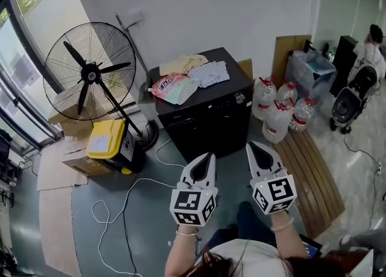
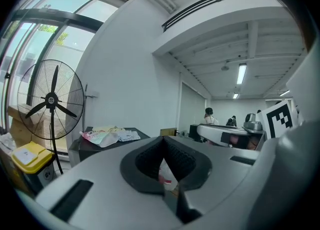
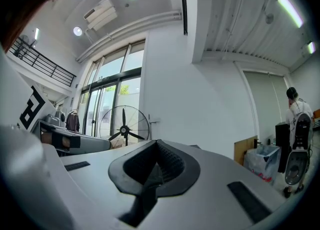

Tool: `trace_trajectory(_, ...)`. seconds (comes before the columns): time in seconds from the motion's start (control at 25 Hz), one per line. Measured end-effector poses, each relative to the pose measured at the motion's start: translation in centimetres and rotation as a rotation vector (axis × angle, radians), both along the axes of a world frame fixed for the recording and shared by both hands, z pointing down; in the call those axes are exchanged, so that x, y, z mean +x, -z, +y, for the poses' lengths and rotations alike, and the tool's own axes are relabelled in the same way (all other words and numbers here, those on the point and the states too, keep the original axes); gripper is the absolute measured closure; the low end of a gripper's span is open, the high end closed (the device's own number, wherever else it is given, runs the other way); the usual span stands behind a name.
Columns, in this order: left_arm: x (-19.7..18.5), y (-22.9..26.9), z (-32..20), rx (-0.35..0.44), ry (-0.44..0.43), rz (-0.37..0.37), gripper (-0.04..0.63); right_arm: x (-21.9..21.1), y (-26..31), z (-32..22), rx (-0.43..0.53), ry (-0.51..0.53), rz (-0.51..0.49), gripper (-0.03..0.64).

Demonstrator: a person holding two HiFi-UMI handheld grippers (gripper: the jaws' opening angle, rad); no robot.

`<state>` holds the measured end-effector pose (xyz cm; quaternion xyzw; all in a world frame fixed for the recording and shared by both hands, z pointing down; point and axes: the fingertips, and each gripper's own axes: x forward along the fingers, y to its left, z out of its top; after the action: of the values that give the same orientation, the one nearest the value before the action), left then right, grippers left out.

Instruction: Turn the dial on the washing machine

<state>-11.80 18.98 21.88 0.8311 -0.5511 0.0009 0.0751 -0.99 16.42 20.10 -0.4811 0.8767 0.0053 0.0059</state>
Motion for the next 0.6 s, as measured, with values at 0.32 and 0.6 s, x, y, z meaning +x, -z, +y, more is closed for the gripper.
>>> trace_trajectory(0.32,1.6,-1.0,-4.2,-0.016,-0.02,-0.004,0.578,1.3,-1.0,-4.2,-0.006,-0.024,0.017,0.592)
trace_trajectory(0.6,2.9,-1.6,-9.7,-0.035,-0.019,-0.007,0.578,2.0,-1.7,-9.4,-0.014,-0.02,0.039,0.592)
